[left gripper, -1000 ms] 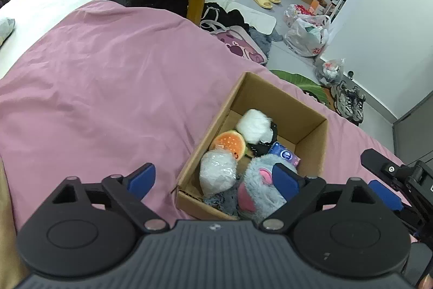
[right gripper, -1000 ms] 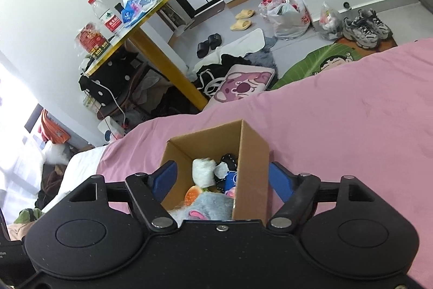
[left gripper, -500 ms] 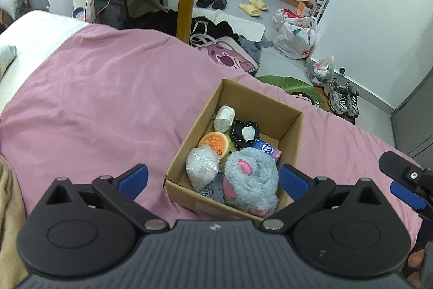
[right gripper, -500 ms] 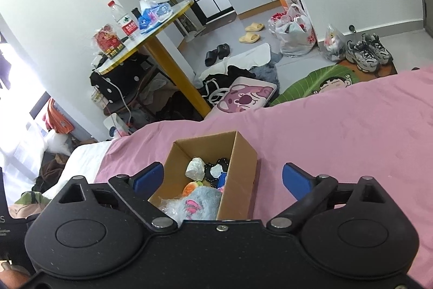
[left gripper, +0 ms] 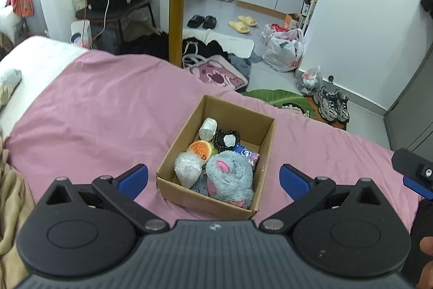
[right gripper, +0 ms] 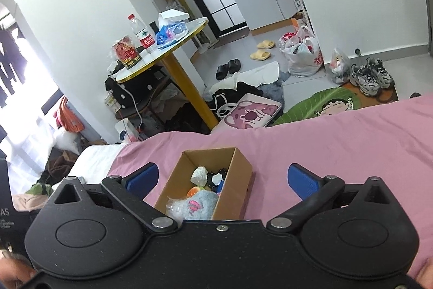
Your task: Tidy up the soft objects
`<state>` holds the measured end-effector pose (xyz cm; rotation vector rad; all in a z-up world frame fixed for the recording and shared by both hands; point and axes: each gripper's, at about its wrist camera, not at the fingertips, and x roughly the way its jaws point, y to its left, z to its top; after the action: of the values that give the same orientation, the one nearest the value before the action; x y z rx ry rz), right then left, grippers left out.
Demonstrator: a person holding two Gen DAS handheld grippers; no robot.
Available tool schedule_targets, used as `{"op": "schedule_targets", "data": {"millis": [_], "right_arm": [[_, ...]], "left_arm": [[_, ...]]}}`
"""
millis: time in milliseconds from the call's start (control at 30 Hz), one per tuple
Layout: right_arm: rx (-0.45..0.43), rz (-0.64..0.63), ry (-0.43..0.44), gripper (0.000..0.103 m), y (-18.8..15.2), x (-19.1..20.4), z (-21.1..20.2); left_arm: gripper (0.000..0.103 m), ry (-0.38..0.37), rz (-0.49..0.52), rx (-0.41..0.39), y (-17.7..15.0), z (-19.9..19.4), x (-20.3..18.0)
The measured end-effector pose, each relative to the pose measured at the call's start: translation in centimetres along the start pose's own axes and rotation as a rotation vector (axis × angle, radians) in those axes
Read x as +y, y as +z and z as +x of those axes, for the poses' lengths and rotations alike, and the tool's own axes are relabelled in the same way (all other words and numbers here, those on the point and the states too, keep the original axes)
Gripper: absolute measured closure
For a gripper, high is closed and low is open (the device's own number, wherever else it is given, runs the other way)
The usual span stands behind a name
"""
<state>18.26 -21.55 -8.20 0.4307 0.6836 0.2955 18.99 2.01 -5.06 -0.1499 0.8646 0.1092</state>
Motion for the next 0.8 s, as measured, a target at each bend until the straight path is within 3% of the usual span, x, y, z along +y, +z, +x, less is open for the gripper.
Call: {"op": "schedule_targets", "data": {"millis": [400,800], "right_arm": [[0.000,-0.039,0.046,0.000,0.0,0.5,-3.7],[-0.041,-0.105,0.031,0.000,-0.2,0.1,-7.8]], "left_arm": [[0.001,0.007,0.035,-0.036,-1.1,-3.9,-1.5],[0.001,0.005,0.092,-0.079,-2.3,-7.2,-2.7]]}}
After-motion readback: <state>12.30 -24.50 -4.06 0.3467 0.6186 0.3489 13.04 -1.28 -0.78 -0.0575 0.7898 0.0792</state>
